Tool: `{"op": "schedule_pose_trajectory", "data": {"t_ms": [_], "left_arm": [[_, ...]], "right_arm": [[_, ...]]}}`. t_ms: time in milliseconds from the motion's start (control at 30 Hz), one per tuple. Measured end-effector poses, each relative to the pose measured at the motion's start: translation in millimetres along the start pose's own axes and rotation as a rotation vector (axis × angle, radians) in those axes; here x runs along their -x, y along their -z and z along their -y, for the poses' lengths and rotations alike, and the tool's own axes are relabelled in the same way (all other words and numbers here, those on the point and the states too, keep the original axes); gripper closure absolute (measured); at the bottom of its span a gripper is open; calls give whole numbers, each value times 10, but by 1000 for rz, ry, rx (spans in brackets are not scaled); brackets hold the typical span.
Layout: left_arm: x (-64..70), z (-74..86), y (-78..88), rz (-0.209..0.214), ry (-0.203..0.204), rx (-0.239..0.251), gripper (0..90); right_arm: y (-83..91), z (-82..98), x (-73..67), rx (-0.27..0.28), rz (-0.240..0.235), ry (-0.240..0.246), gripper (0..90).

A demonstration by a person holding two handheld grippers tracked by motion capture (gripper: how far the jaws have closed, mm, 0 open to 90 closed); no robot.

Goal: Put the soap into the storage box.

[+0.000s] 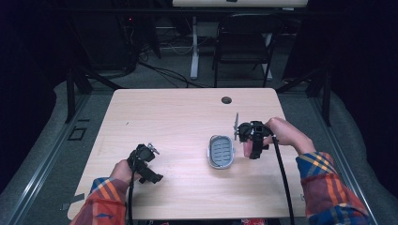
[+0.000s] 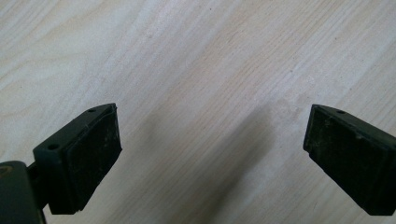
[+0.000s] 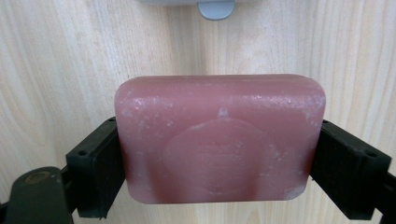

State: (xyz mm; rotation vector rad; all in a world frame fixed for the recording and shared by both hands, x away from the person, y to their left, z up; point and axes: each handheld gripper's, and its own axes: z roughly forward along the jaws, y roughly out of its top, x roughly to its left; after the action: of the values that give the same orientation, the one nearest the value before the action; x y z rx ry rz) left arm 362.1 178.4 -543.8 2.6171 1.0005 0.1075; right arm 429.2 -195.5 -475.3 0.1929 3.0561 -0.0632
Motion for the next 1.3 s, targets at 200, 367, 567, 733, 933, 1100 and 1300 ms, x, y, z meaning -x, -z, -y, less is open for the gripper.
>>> {"op": "schedule_pose_trajectory", "data": {"t_ms": [200,367,567,733,933,1100,1300], "left_arm": [[-7,2,0,3,1,0,39],[-6,2,2,1,-1,-2,39],[-2,-8,-1,0,-4,-2,39],[0,-20,-10,0,-7,-9,39],[2,-23,-10,2,-9,-7,39],[2,-21,-9,2,-9,-6,39],[2,-18,-4,3,-8,-6,39]], "right_arm": [[80,-52,11,3,3,7,128],[130,-69,25,6,3,6,129],[157,-106,25,5,2,13,128],[191,-162,18,14,2,26,128],[255,-263,26,25,9,38,129],[290,-352,18,28,20,62,129],[285,-458,17,39,12,68,129]]}}
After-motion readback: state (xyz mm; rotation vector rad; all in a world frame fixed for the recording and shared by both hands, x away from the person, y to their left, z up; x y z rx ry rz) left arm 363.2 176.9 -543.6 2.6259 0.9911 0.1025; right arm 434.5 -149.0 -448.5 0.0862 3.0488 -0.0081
